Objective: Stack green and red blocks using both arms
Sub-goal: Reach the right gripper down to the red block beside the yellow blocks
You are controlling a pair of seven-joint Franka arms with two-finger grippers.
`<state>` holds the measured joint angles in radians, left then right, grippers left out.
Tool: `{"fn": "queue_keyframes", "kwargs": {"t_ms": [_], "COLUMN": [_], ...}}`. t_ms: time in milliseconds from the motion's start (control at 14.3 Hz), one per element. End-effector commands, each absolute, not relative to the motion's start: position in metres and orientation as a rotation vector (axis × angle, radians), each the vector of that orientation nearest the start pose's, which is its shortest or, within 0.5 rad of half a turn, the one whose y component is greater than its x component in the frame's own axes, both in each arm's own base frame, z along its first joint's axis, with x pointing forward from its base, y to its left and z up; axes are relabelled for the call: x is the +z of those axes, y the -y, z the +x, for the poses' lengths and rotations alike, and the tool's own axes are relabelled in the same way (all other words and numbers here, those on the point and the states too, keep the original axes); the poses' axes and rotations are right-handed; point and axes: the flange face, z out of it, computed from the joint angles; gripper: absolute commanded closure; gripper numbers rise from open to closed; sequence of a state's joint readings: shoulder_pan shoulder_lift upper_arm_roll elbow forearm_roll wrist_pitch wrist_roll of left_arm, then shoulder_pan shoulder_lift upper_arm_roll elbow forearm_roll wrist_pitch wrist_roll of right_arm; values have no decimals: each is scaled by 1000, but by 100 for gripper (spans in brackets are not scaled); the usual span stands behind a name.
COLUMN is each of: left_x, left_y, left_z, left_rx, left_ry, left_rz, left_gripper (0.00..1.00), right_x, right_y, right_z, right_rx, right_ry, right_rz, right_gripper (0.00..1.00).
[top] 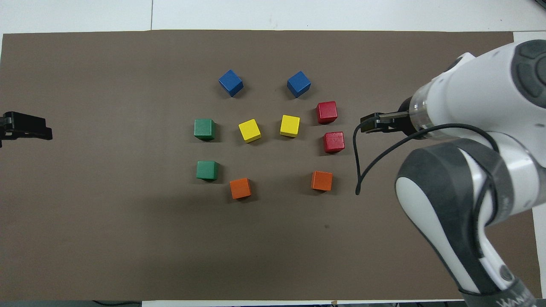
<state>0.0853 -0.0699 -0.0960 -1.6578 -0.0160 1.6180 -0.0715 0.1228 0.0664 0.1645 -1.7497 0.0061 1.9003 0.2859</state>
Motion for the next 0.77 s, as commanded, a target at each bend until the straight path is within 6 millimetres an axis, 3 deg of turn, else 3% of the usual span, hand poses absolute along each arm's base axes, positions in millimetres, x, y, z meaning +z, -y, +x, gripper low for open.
{"fn": "queue_keyframes", "kwargs": {"t_ms": [0,210,490,700], "left_x": [611,576,505,451], "left_y": [46,101,174,211], "left_z": [523,516,495,491], "left_rx": [-73,-91,-95,-103], "left_ry": [15,-131,-359,-447], "left_rz": [-3176,-3213,-3197,-3190], "left_gripper": [0,0,0,0], "right_x": [487,451,414,386], "right_y": [-184,-206,-211,-209], "right_z": [590,599,604,599], "right_rx": [-136,-146,-187,-182], "right_ry": [-49,-52,-63,-64], "right_rz": [-3095,-3093,-3114,-3110], "right_gripper": [0,0,0,0]}}
